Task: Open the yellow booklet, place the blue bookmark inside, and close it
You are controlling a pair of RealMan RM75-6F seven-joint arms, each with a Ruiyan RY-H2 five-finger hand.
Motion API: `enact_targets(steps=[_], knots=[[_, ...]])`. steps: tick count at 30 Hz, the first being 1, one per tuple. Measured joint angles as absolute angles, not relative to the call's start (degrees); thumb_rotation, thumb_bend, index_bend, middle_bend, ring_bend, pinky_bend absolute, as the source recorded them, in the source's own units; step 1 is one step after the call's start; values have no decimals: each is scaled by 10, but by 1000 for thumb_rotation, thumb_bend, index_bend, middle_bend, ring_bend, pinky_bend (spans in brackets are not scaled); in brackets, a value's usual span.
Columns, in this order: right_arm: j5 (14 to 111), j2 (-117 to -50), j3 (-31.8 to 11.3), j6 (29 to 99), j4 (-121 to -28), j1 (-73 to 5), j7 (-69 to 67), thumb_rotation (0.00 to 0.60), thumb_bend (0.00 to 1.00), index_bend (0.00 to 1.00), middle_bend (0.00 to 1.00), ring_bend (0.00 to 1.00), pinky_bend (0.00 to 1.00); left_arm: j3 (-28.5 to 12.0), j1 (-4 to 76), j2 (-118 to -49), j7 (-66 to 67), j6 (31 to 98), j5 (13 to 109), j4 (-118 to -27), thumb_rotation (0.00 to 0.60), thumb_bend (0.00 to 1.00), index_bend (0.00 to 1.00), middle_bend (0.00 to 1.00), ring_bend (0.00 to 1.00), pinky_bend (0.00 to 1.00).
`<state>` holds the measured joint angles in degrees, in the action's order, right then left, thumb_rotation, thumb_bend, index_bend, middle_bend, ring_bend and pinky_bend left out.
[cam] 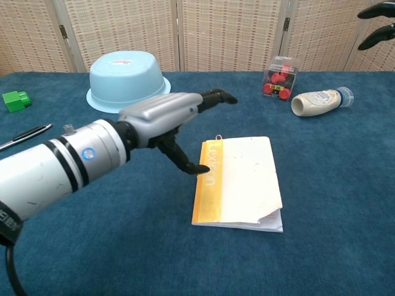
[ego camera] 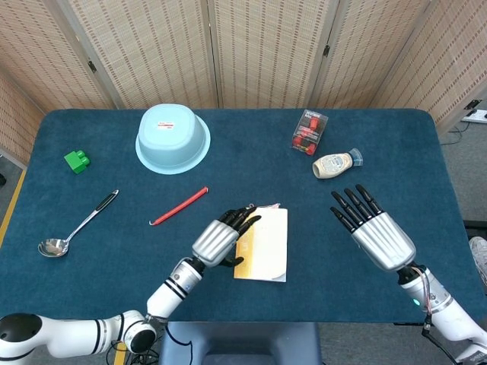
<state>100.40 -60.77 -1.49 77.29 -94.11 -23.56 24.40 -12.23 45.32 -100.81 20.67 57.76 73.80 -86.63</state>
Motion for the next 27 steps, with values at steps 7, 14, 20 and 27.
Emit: enact_targets(steps=[7,14,20,27], knots=[[996,-610,-5,787,-930,-211,219,600,353,145,7,0,63,-99,391,-922,208,638,730,-919,600,232,52,2,74,163],[981,-612,13,806,-916,-173,189,600,348,68,22,0,76,-62,313,-844,178,719,746,-940,600,232,67,2,74,163],[968,-617,28,829,-895,-137,146,600,292,22,0,0,76,-35,246,-801,143,797,775,-947,600,232,76,2,74,163],[939,-627,35,863,-873,-89,106,600,292,13,0,0,72,-7,169,-757,124,885,801,-967,600,232,85,2,74,163]])
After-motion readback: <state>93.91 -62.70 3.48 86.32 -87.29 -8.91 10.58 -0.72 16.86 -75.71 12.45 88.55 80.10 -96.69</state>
